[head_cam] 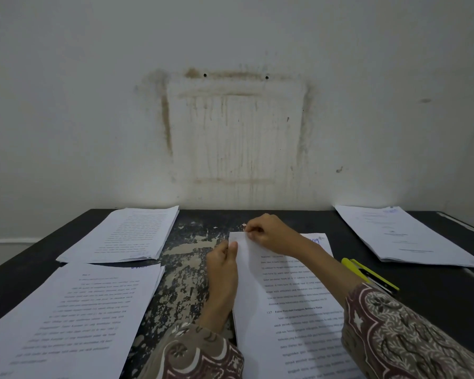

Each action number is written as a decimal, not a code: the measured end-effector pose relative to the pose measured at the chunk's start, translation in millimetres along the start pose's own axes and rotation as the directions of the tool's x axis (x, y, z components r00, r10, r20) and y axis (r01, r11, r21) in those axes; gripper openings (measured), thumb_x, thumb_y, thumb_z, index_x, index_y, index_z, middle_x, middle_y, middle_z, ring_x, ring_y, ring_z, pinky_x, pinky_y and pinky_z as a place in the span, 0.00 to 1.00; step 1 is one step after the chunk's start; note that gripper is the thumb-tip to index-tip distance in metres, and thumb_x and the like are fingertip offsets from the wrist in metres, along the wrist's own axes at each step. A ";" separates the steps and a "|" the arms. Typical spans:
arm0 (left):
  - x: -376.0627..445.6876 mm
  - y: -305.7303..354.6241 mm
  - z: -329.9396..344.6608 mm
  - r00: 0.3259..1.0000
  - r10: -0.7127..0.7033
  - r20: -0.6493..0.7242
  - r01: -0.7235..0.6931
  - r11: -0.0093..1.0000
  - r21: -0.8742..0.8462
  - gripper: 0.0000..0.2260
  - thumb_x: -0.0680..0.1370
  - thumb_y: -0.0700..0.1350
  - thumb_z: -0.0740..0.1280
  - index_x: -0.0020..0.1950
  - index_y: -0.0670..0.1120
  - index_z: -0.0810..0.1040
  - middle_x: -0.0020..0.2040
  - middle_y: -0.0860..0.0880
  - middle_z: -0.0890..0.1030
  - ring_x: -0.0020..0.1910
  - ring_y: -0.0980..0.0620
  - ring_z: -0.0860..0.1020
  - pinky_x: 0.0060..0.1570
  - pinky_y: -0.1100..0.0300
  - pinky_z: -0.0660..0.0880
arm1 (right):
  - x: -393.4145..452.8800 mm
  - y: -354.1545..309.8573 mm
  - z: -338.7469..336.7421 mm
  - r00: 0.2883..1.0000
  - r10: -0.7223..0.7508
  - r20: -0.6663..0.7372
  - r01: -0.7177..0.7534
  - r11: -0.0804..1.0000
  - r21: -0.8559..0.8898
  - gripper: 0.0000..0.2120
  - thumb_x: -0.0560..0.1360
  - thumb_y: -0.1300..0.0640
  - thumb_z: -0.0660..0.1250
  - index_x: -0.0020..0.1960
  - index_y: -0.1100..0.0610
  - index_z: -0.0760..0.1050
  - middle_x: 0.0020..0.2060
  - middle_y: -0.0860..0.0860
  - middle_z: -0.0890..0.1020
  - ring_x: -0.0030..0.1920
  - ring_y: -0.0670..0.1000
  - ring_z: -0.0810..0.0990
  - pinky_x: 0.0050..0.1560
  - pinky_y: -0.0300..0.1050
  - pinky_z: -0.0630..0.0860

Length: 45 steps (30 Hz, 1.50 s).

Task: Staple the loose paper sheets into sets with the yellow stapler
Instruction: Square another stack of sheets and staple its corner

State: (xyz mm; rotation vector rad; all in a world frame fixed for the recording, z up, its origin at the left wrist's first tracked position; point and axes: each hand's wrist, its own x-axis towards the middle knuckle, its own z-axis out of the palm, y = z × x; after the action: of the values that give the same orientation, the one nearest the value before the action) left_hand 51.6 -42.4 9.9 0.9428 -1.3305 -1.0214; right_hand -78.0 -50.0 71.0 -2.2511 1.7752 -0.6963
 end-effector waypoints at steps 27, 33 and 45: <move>-4.2 -0.5 -3.5 0.985 -0.057 0.162 0.052 0.998 0.038 0.13 0.82 0.43 0.54 0.41 0.41 0.73 0.33 0.48 0.74 0.29 0.55 0.71 0.26 0.68 0.69 | -9.4 5.0 11.0 0.995 -0.009 -0.102 0.017 0.997 0.078 0.14 0.78 0.62 0.59 0.59 0.59 0.78 0.56 0.54 0.81 0.52 0.48 0.77 0.53 0.34 0.71; -4.5 0.3 -3.5 0.987 0.009 0.160 -0.017 0.999 0.045 0.11 0.82 0.43 0.52 0.49 0.44 0.74 0.40 0.46 0.77 0.34 0.54 0.74 0.31 0.68 0.72 | -7.9 1.1 12.1 0.995 -0.005 -0.103 0.014 0.996 0.089 0.13 0.78 0.63 0.58 0.58 0.60 0.78 0.54 0.56 0.82 0.52 0.51 0.80 0.51 0.35 0.72; -8.9 8.3 -2.9 0.993 0.000 0.121 -0.010 0.997 0.083 0.10 0.80 0.48 0.58 0.50 0.43 0.73 0.42 0.45 0.78 0.37 0.50 0.77 0.34 0.61 0.74 | -19.1 1.2 14.1 0.986 0.004 -0.168 0.023 0.987 0.158 0.11 0.78 0.63 0.58 0.52 0.62 0.79 0.49 0.57 0.82 0.45 0.46 0.76 0.42 0.27 0.67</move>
State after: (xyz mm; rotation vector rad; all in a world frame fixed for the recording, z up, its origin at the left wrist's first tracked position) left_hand 55.0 -31.5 15.1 0.9519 -1.4848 -1.0397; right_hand -75.7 -34.0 53.6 -2.1518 1.7124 -1.0199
